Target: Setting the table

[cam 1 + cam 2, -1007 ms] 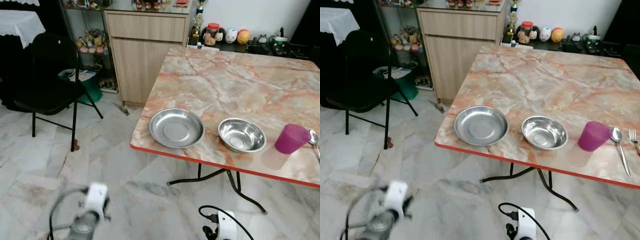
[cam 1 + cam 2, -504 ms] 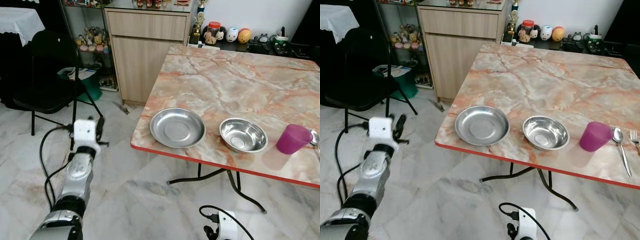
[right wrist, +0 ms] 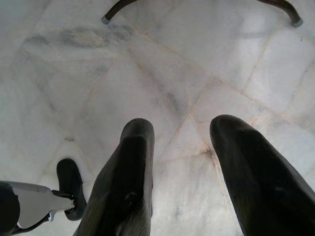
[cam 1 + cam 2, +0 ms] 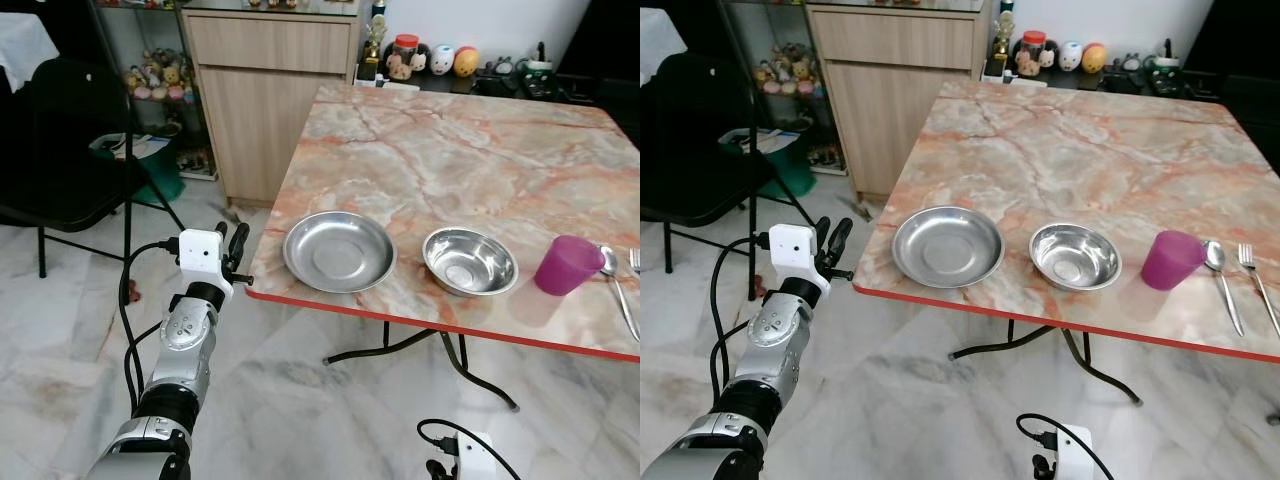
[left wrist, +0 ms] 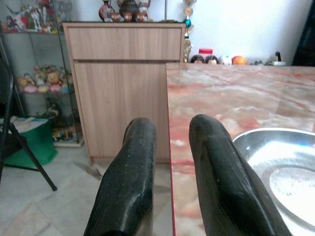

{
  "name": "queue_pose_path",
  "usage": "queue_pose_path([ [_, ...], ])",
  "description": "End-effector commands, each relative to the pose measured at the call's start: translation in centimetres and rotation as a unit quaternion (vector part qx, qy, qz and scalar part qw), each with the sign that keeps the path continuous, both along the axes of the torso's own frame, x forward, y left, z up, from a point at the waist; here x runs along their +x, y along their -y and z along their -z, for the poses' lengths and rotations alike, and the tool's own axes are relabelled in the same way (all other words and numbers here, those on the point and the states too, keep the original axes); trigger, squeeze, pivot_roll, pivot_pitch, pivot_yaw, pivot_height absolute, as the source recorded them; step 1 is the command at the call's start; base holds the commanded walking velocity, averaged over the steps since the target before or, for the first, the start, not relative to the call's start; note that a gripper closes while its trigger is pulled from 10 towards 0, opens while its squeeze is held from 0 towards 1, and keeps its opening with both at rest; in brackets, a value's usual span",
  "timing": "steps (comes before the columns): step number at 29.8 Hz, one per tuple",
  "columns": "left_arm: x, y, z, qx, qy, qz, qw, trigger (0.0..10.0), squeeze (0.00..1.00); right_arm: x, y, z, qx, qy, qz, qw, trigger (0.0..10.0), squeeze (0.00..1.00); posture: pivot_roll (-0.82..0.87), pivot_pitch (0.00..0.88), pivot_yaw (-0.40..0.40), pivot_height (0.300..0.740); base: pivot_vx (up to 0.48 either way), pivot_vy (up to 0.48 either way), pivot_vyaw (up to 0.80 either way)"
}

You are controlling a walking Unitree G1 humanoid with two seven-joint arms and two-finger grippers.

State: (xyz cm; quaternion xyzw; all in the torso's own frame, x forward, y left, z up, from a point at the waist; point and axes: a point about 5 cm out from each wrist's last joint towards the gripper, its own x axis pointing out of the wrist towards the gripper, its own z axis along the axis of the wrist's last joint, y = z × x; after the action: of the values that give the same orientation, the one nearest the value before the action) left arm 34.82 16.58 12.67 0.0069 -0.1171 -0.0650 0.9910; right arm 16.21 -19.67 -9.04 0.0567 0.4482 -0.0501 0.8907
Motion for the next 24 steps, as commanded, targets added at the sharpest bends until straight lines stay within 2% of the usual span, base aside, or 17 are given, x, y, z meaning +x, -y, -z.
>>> queue_pose_path([
  [1,0.2,-0.1,-0.5,0.000,0.003,0.005,1.000,10.0,0.00,0.2,0.0,-0.1,0.001,0.005,0.000,1.000,10.0,0.00,0.03,0.000,-0.046,0.740,0.000,0.000,-0.70],
  [5,0.3,0.2,-0.7,-0.004,0.002,0.013,1.000,10.0,0.00,0.3,-0.1,-0.1,0.001,0.010,0.001,1.000,10.0,0.00,0.03,0.000,-0.047,0.740,0.000,0.000,-0.55],
  [9,0.4,0.9,-0.8,-0.005,-0.003,0.036,0.999,10.0,0.00,0.3,-0.1,-0.1,0.000,0.009,0.000,1.000,10.0,0.00,0.03,0.000,-0.046,0.740,0.000,0.000,0.00],
  [10,0.4,1.2,-0.7,-0.007,-0.006,0.044,0.999,10.0,0.42,0.3,-0.3,-0.1,0.001,0.008,-0.001,1.000,10.0,0.00,0.03,0.000,-0.046,0.740,0.000,0.000,0.00],
  [11,0.4,1.2,-0.7,-0.006,-0.008,0.046,0.999,10.0,1.00,0.3,-0.4,-0.1,0.001,0.007,-0.001,1.000,10.0,0.00,0.03,0.000,-0.045,0.740,0.000,0.000,0.00],
  [24,0.3,1.5,0.0,-0.014,-0.028,0.063,0.998,10.0,1.00,0.8,-1.4,-0.2,0.003,0.009,-0.003,1.000,10.0,0.00,0.03,0.000,-0.042,0.740,0.000,0.000,0.00],
])
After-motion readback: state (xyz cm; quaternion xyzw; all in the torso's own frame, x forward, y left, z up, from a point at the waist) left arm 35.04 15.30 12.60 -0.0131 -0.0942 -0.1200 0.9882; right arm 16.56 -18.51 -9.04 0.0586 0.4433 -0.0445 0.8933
